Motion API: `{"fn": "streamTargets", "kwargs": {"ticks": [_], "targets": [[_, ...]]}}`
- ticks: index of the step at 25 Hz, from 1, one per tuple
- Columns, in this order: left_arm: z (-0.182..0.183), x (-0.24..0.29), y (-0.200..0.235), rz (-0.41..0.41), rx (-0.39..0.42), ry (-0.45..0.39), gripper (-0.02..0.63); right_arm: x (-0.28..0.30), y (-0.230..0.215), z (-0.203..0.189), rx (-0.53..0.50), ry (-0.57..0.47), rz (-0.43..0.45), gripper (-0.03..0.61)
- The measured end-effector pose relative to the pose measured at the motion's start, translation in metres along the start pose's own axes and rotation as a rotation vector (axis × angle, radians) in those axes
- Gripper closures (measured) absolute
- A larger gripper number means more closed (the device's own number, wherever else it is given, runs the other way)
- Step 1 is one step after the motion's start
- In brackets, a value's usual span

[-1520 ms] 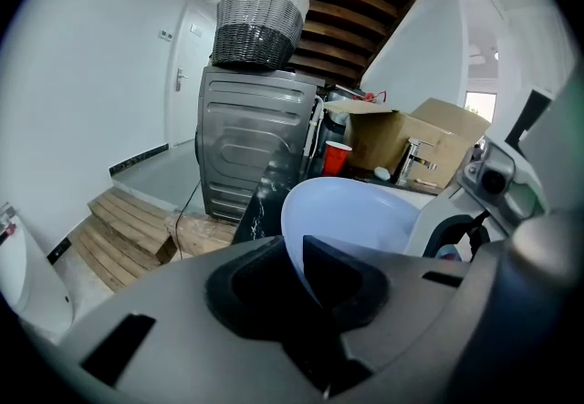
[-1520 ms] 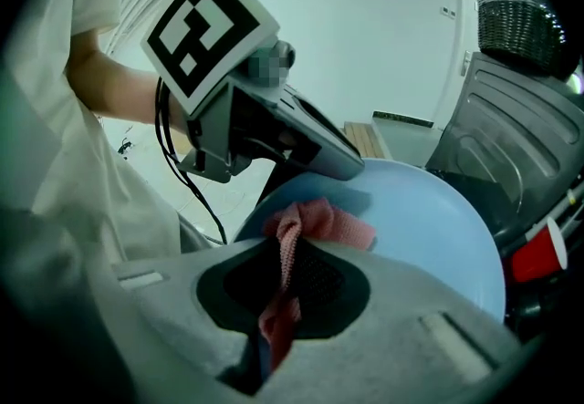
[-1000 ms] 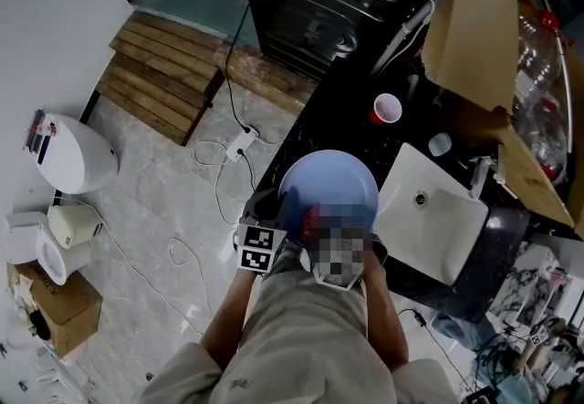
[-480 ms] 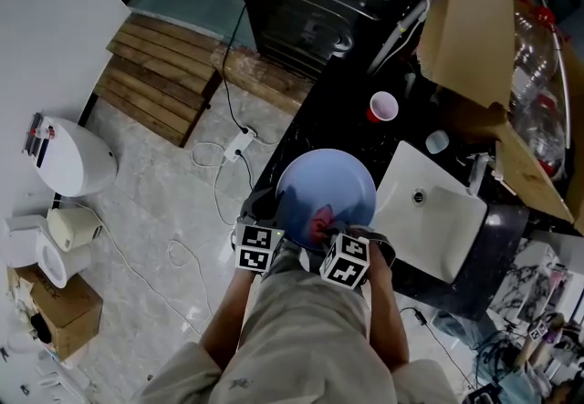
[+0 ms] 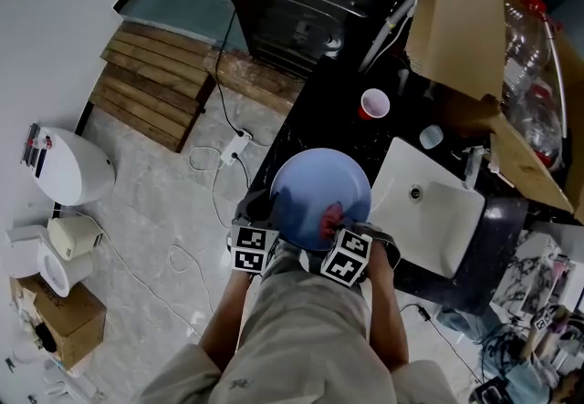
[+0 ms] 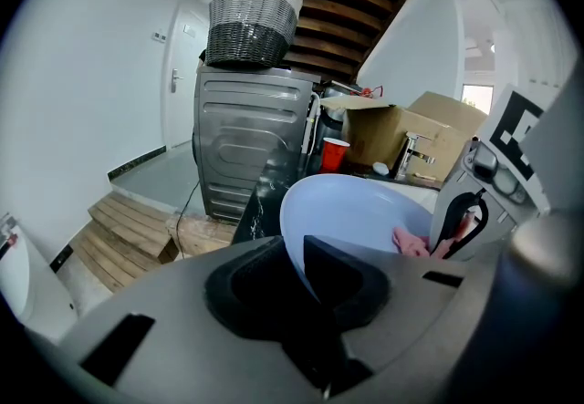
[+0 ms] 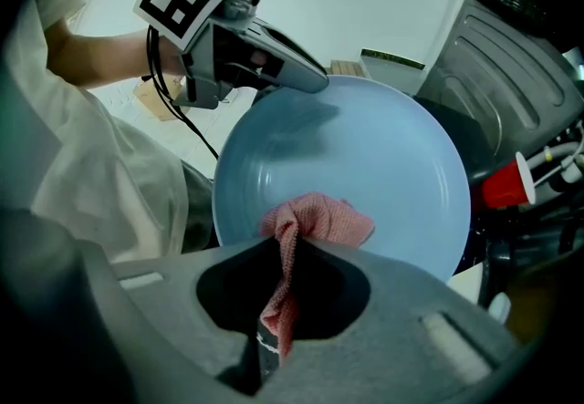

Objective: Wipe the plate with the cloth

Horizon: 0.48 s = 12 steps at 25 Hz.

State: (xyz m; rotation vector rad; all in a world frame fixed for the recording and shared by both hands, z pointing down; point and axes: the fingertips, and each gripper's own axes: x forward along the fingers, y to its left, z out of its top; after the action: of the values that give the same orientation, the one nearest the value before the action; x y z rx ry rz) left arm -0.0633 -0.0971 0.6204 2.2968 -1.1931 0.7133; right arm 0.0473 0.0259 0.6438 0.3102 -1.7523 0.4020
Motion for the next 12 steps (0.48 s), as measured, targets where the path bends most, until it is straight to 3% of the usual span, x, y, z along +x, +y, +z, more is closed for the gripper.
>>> {"fn": "streamTargets", "kwargs": {"ticks": [12], "targets": [[-0.002, -0.002, 0.0, -0.01, -0.004, 0.01, 0.543, -0.002, -0.029, -0.021, 0.062, 0.071, -0.135, 0.555]]}}
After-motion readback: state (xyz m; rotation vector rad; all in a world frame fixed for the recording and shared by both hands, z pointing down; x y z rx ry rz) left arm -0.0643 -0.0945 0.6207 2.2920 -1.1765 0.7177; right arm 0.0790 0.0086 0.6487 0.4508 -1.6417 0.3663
